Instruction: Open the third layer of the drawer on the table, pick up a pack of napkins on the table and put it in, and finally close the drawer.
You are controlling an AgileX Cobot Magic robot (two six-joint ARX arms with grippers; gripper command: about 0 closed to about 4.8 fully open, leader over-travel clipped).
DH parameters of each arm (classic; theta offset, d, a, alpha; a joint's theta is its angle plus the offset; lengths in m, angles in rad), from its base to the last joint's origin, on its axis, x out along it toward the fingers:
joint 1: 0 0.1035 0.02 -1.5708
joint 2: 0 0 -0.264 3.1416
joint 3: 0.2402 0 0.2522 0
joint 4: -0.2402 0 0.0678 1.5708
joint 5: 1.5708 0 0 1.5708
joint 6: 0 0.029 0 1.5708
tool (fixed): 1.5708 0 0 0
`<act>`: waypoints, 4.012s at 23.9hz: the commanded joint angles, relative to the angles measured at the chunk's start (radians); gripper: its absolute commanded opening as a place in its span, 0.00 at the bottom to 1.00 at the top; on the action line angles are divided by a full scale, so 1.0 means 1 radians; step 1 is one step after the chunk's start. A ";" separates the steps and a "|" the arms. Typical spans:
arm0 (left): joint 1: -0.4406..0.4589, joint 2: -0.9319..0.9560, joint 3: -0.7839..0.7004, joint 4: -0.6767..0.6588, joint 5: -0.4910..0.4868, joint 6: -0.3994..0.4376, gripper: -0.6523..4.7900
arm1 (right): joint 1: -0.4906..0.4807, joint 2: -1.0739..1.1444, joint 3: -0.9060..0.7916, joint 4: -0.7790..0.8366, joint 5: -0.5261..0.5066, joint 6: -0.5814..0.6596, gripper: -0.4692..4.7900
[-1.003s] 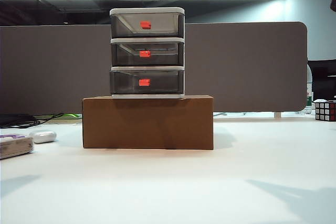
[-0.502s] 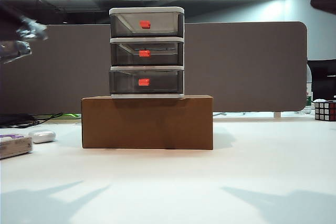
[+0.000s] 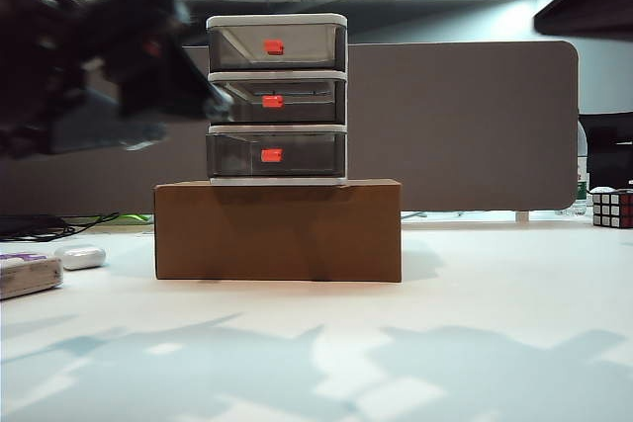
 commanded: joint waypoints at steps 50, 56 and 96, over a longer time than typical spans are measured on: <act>0.068 0.749 0.476 0.342 -0.383 0.081 0.44 | 0.000 0.847 0.374 0.248 -0.236 -0.225 0.08; 0.080 0.749 0.475 0.342 -0.378 0.079 0.44 | 0.000 0.847 0.374 0.245 -0.235 -0.225 0.08; 0.069 0.748 0.449 0.339 -0.382 0.050 0.11 | 0.000 0.847 0.373 0.237 -0.236 -0.224 0.08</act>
